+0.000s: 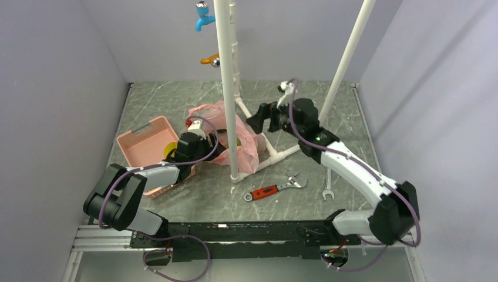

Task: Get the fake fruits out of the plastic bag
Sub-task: Adjust the plastic bag at the center of the board.

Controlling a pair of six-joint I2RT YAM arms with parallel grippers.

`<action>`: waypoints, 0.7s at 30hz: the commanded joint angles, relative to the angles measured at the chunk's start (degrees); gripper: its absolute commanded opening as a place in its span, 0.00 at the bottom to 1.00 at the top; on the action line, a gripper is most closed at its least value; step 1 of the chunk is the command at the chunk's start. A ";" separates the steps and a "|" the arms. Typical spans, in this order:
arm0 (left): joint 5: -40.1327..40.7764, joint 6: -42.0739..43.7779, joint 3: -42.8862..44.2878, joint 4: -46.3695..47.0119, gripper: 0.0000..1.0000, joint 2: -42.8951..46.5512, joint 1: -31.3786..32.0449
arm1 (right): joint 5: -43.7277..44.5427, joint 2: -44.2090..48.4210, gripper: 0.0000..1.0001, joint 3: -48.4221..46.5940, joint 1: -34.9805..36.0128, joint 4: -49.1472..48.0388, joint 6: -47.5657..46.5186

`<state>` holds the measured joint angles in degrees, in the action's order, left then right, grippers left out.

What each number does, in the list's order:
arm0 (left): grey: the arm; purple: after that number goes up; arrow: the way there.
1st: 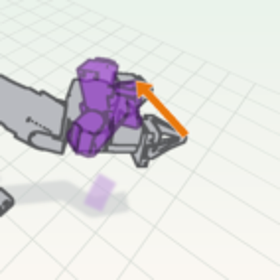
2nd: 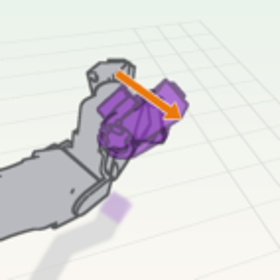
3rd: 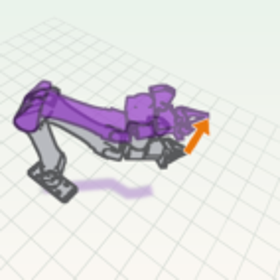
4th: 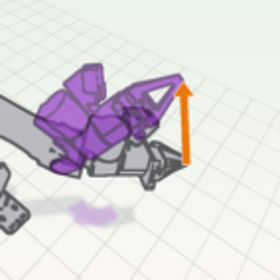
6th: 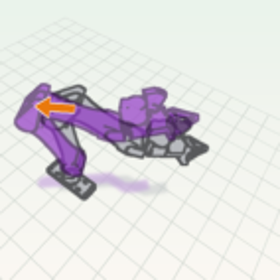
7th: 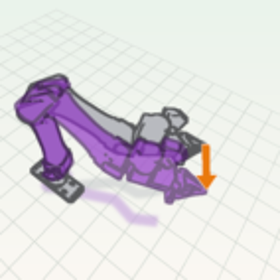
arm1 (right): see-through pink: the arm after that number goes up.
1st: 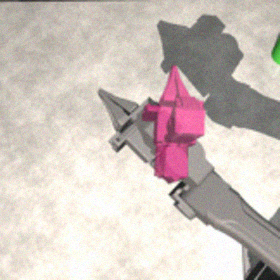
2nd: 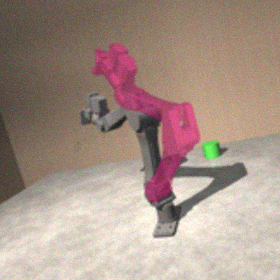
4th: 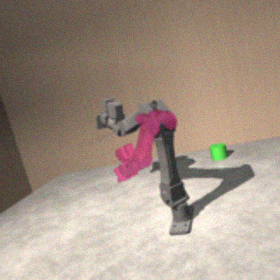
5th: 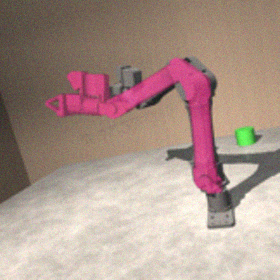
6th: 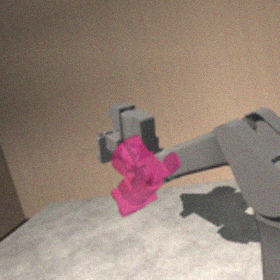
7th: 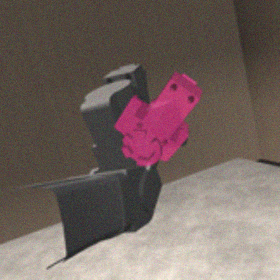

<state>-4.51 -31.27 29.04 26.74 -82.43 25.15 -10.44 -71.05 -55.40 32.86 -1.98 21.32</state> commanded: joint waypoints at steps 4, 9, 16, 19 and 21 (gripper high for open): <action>-0.17 -1.36 0.49 2.40 0.75 1.15 -0.18 | -9.21 -19.22 0.97 -18.22 0.31 5.55 -13.01; -1.55 -2.83 0.70 3.07 0.83 0.13 -1.65 | -9.74 -27.70 0.94 -22.10 0.96 2.57 -18.28; -5.89 -2.06 3.11 2.08 0.87 -2.14 -6.39 | -12.90 -36.86 0.87 -27.31 2.70 3.23 -19.17; -7.12 -0.50 5.29 0.66 0.87 -3.74 -6.78 | -11.04 -38.28 0.88 -27.45 3.64 2.25 -19.20; -7.57 -0.20 6.03 0.05 0.87 -4.44 -6.90 | -8.62 -37.77 0.89 -27.70 4.46 2.78 -20.69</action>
<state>-9.02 -32.58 31.77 26.44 -85.82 18.46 -21.28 -109.40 -80.07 35.92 2.59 3.51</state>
